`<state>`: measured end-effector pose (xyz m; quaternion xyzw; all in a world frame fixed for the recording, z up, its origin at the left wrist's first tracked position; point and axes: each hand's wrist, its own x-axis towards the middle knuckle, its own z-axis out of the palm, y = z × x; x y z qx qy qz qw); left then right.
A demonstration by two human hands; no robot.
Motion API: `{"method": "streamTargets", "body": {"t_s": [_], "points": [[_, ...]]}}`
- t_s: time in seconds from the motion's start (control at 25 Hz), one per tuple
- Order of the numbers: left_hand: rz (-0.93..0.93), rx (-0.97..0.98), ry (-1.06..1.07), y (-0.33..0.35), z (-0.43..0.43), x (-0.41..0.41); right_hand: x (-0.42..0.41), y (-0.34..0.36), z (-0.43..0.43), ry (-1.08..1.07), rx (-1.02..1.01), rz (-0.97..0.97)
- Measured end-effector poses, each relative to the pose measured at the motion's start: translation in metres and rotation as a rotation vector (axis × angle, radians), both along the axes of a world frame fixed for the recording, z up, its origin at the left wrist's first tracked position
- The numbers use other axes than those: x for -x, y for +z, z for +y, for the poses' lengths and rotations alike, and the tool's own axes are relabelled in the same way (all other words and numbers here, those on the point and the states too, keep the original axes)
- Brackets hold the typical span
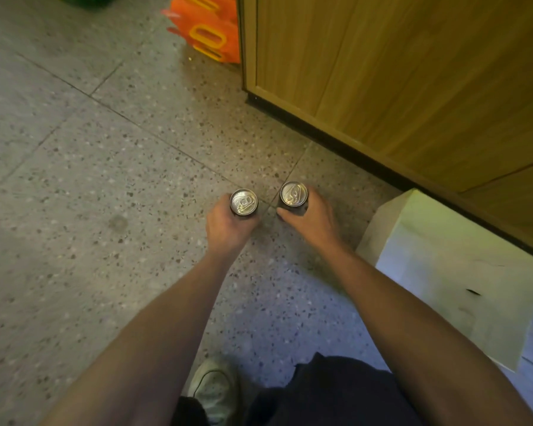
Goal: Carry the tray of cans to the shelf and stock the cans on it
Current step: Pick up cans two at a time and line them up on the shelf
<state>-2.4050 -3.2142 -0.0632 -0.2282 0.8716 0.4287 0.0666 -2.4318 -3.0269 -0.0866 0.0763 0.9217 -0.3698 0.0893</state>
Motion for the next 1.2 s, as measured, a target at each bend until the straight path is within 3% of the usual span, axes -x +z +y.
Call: {"method": "streamTargets", "body": {"t_s": [0.12,0.24,0.36,0.6,0.8,0.96,1.12,1.2], "points": [[0.023,0.012,-0.054,0.032,-0.006,0.001,-0.003,0.035,-0.003,-0.012,0.032,0.032],[0.030,-0.009,-0.100,0.125,-0.006,0.005,-0.004,0.131,-0.001,-0.057,0.096,0.050],[0.040,-0.029,-0.162,0.264,0.005,0.013,-0.010,0.277,0.008,-0.080,0.101,0.093],[0.128,-0.087,-0.376,0.612,0.059,0.044,-0.029,0.617,0.061,-0.172,0.059,0.141],[0.219,-0.047,-0.656,0.832,0.126,0.067,-0.039,0.814,0.120,-0.276,0.006,0.190],[0.313,-0.041,-0.814,0.925,0.188,0.081,-0.035,0.905,0.180,-0.340,-0.028,0.251],[0.381,-0.114,-0.830,0.974,0.249,0.104,-0.016,0.960,0.244,-0.444,-0.148,0.341],[0.417,-0.115,-0.841,0.992,0.276,0.119,-0.001,0.979,0.274,-0.468,-0.115,0.397]]}}
